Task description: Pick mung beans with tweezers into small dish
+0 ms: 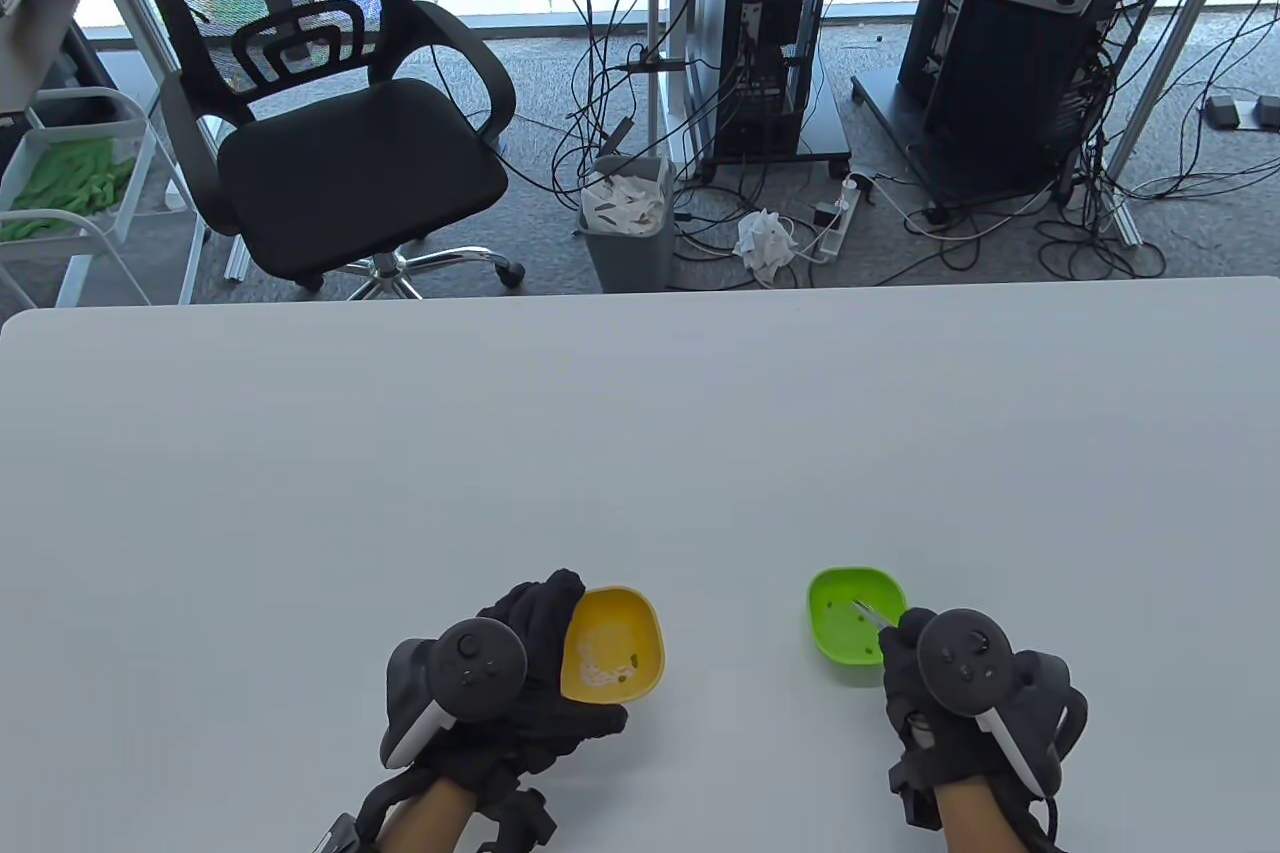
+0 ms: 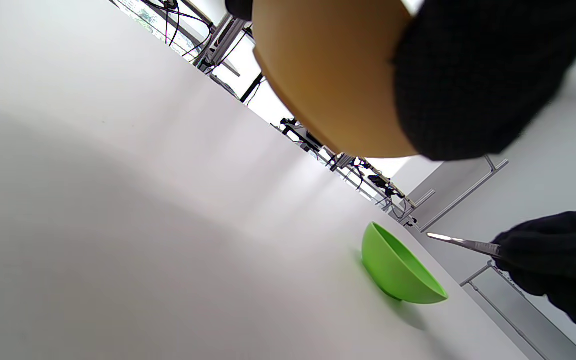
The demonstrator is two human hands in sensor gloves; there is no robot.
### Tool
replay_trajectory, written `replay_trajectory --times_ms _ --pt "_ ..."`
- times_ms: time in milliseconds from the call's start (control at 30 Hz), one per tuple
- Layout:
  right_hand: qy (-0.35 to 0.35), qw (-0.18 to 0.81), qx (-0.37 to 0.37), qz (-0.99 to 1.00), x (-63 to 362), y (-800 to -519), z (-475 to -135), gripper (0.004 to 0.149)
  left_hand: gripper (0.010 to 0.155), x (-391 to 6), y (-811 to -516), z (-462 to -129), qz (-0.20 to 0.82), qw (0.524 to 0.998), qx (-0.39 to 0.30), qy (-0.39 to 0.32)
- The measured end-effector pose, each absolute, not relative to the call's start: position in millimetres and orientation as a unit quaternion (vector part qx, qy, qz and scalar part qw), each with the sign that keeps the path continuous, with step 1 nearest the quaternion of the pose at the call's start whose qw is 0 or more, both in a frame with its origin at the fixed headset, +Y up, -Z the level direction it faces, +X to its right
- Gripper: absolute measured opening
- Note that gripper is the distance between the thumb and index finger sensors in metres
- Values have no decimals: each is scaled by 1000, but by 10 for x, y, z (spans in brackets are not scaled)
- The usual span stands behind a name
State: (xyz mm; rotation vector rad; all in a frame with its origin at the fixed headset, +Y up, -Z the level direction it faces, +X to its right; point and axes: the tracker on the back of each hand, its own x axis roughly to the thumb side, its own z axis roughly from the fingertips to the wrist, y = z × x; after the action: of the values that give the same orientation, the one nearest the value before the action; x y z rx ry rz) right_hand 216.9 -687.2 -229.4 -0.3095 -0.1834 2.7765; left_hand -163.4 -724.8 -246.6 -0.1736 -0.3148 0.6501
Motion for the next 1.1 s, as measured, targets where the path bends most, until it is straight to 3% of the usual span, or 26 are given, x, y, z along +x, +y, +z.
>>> replay_trajectory --times_ms 833,1100 --pt "-56 176 -117 976 2172 -6901 -2285 35 121 -1613 -7242 -2469 316 932 -88 -156" --pt "-97 177 -62 978 1818 -6577 -2242 35 121 -1612 -7242 -2473 317 932 -89 -154"
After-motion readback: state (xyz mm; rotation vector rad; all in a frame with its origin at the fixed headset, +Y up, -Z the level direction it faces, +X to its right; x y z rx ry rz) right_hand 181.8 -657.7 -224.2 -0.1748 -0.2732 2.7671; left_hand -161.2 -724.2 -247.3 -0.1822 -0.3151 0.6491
